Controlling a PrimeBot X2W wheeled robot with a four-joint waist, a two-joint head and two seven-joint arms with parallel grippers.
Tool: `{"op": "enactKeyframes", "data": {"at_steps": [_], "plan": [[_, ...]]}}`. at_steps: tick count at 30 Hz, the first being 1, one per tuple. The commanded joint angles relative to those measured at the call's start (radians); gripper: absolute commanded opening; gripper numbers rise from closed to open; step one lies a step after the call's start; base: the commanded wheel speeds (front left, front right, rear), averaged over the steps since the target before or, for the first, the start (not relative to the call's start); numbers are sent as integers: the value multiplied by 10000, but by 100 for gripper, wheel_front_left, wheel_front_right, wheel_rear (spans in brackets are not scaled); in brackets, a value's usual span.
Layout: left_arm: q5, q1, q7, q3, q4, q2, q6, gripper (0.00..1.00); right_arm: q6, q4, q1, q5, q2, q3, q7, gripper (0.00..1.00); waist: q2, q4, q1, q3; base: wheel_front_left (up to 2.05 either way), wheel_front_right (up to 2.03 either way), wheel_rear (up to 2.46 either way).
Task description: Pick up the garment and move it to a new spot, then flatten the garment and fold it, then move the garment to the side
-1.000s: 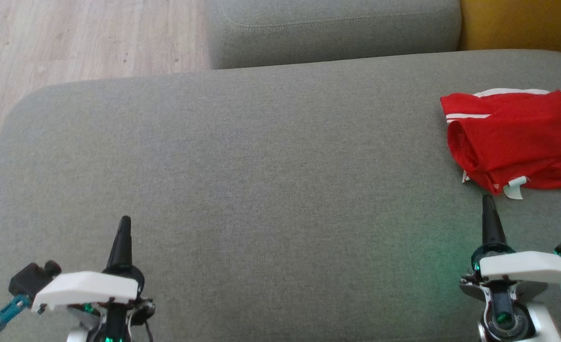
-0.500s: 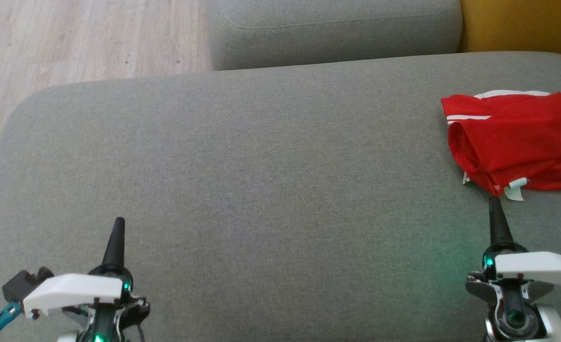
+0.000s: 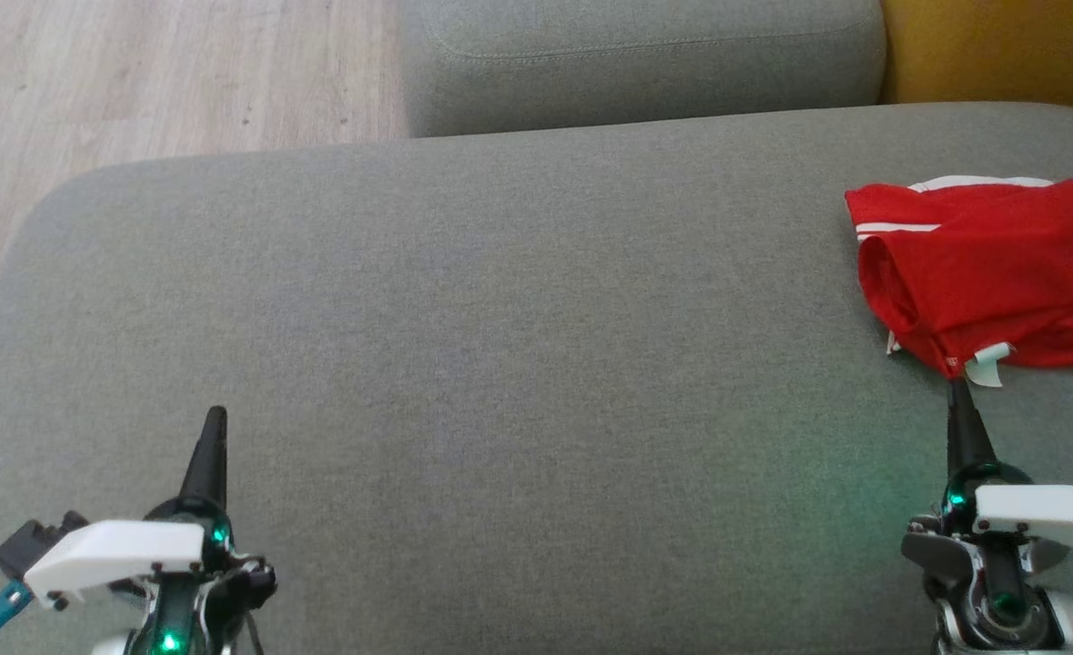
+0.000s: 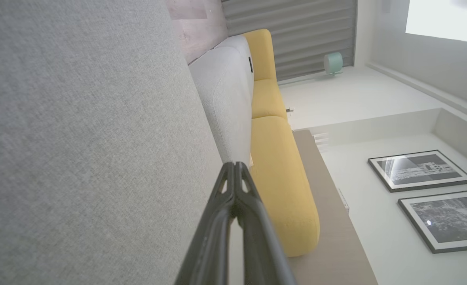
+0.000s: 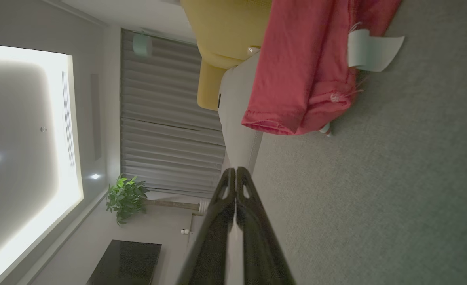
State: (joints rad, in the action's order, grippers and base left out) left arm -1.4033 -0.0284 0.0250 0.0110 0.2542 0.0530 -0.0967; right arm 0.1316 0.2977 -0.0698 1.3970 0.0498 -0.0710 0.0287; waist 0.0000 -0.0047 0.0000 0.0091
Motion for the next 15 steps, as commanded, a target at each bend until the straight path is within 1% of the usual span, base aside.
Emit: {"op": "enactKeyframes", "data": {"at_steps": [1, 15], "plan": [[-331, -592, 101, 344, -277, 170, -94, 0, -8, -443, -364, 352, 168, 102, 129, 0, 0, 4, 0, -5, 0, 0, 0], [-1695, -718, 494, 631, -154, 170, -266, 0, -9, -512, -362, 1709, 162, -121, 512, 0, 0, 34, 0, -43, 0, 0, 0]]}}
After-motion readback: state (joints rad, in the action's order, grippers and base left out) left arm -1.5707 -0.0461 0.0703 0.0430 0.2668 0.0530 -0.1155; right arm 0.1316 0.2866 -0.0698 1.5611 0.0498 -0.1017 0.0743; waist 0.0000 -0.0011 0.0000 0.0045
